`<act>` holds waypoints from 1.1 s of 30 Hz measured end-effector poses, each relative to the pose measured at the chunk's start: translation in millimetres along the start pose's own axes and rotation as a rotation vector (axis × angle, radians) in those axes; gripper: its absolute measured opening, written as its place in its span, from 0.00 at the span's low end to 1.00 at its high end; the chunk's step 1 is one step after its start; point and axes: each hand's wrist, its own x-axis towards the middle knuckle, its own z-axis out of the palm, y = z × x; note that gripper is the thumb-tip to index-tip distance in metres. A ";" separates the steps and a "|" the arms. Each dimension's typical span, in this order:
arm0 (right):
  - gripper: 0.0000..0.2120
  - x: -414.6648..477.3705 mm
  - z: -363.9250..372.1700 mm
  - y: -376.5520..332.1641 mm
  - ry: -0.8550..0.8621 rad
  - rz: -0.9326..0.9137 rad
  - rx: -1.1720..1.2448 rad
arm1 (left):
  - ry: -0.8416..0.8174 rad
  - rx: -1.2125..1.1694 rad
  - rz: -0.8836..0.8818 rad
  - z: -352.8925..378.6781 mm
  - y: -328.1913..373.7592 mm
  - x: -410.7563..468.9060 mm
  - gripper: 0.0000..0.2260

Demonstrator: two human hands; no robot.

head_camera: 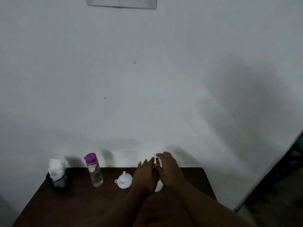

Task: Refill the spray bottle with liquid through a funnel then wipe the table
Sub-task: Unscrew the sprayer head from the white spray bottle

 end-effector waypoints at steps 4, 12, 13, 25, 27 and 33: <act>0.16 10.7 17.9 10.4 -0.034 0.048 0.045 | -0.027 -0.095 0.001 10.6 -1.1 1.1 0.27; 0.05 11.6 35.3 17.4 0.092 0.046 -0.004 | -0.133 -0.320 -0.092 33.2 -24.3 -1.6 0.28; 0.05 10.6 35.8 16.8 0.100 0.054 0.004 | -0.143 -0.313 -0.105 35.8 -27.7 -2.7 0.28; 0.08 -30.7 38.3 15.0 0.080 -0.027 0.068 | -0.032 -0.476 -0.274 50.1 -47.9 -23.8 0.15; 0.07 -38.2 39.8 13.0 0.068 -0.042 0.068 | -0.026 -0.498 -0.275 52.4 -50.7 -31.2 0.13; 0.07 -60.8 42.2 8.7 0.037 -0.076 0.131 | -0.003 -0.792 -0.301 55.2 -58.5 -65.9 0.10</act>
